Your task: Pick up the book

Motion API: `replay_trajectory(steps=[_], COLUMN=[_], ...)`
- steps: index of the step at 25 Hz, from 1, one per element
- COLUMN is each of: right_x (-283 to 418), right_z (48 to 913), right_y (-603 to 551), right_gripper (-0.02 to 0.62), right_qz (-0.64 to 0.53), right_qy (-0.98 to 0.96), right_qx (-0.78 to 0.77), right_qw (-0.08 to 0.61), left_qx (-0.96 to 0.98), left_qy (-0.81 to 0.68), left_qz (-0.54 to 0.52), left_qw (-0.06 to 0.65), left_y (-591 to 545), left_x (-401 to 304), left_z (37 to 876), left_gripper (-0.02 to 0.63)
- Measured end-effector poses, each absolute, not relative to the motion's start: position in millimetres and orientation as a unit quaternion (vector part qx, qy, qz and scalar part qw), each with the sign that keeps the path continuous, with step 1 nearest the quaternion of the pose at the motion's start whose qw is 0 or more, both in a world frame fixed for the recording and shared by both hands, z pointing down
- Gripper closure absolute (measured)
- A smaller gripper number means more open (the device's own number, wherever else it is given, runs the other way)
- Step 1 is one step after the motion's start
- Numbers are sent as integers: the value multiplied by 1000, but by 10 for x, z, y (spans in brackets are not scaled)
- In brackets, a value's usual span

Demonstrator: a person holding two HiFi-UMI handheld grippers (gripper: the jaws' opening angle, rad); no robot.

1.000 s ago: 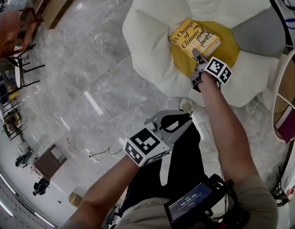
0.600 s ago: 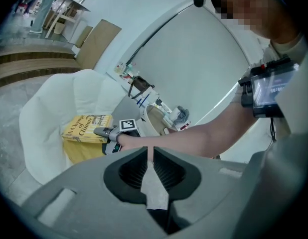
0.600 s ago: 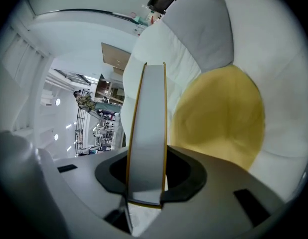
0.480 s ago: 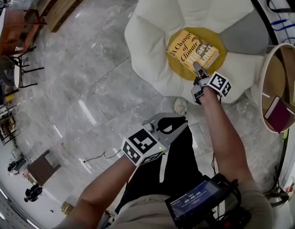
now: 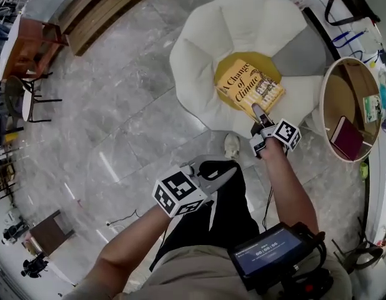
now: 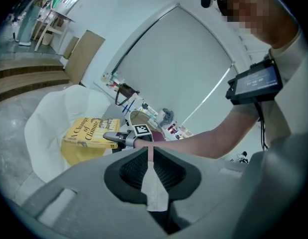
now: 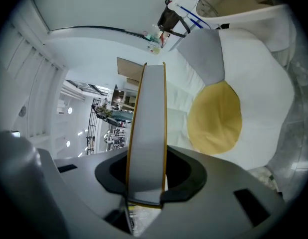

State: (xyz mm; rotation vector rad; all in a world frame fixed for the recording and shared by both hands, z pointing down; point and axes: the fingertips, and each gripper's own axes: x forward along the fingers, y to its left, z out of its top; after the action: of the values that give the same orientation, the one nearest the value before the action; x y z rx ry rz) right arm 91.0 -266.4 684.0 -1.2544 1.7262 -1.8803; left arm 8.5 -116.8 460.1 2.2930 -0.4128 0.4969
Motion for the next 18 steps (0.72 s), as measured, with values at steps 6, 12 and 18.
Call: replay_trajectory(steps=[6, 12, 18], right_x=[980, 981, 912], right_z=[6068, 5372, 4679], right_y=[-2075, -1529, -947], right_gripper=[454, 454, 454], right_qz=[-645, -628, -618], right_qy=[602, 615, 622], right_qx=[-435, -434, -426], right_qw=[181, 197, 222], left_qx=[903, 915, 924], left_qy=[-149, -134, -110], left_qz=[192, 194, 204], left_qw=[355, 328, 303], left_y=[-706, -348, 104], left_x=[-70, -209, -321], left_z=[4093, 3634, 3234], left_gripper=[578, 578, 579])
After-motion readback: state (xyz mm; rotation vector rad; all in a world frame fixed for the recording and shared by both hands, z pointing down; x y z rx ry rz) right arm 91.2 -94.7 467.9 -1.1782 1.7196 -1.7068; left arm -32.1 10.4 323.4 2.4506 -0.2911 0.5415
